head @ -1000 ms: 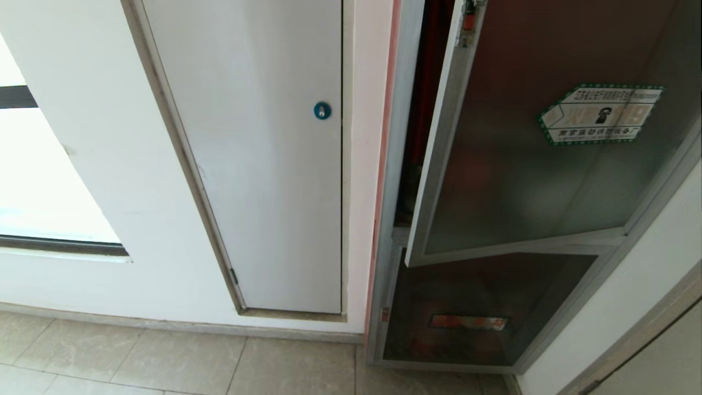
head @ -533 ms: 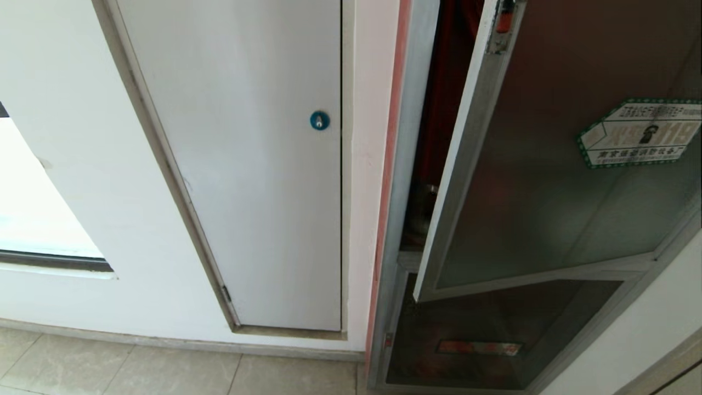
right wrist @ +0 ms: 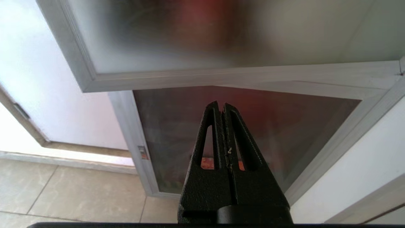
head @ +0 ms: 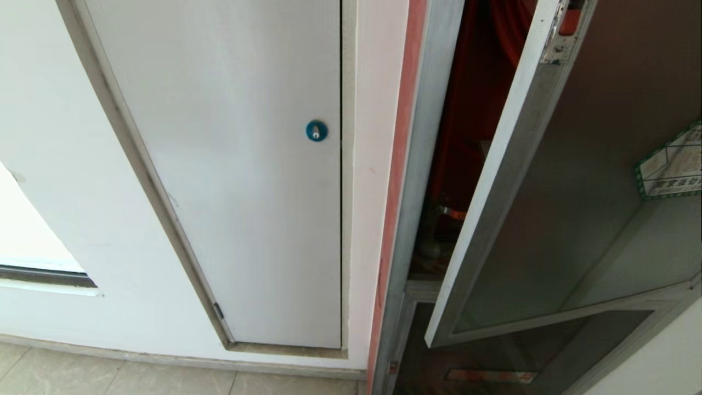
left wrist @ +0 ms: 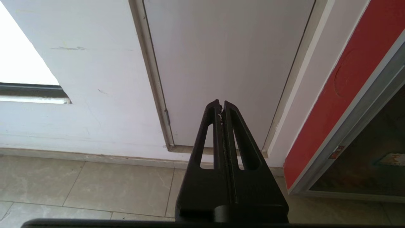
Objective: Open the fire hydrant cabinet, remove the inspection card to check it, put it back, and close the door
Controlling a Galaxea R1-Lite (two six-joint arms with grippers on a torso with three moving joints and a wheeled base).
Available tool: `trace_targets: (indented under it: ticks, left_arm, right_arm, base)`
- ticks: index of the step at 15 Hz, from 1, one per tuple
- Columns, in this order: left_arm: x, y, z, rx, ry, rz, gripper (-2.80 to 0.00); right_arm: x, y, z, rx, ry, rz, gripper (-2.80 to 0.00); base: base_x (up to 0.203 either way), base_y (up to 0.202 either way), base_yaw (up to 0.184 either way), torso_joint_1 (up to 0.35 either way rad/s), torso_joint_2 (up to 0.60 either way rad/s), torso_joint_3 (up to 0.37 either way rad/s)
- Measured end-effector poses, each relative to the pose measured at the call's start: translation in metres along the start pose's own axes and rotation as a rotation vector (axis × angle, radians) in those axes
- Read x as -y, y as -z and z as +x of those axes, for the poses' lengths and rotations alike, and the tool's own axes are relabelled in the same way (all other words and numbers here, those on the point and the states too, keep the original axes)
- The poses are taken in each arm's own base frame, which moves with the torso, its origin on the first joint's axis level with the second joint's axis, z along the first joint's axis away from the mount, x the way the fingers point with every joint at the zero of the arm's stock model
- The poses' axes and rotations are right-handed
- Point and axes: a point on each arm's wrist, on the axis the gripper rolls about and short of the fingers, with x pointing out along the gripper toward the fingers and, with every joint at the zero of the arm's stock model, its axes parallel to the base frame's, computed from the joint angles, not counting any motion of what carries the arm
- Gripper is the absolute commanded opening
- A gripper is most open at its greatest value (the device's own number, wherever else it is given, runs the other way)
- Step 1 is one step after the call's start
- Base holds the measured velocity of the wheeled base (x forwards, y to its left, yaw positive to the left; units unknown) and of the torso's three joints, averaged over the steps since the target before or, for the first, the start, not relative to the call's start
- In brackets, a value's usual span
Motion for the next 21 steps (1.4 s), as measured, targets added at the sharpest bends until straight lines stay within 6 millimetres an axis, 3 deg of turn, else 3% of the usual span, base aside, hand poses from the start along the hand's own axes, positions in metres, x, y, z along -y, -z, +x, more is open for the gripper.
trace_targets:
  ticks: [15, 21]
  left_arm:
    - [0.000, 0.000, 0.000, 0.000, 0.000, 0.000, -2.80]
    - [0.000, 0.000, 0.000, 0.000, 0.000, 0.000, -2.80]
  right_arm:
    - [0.000, -0.001, 0.000, 0.005, 0.010, 0.068, -2.80]
    - [0.001, -0.046, -0.014, 0.062, -0.050, 0.124, -2.80]
  base:
    - [0.000, 0.000, 0.000, 0.000, 0.00, 0.000]
    - [0.000, 0.000, 0.000, 0.000, 0.00, 0.000]
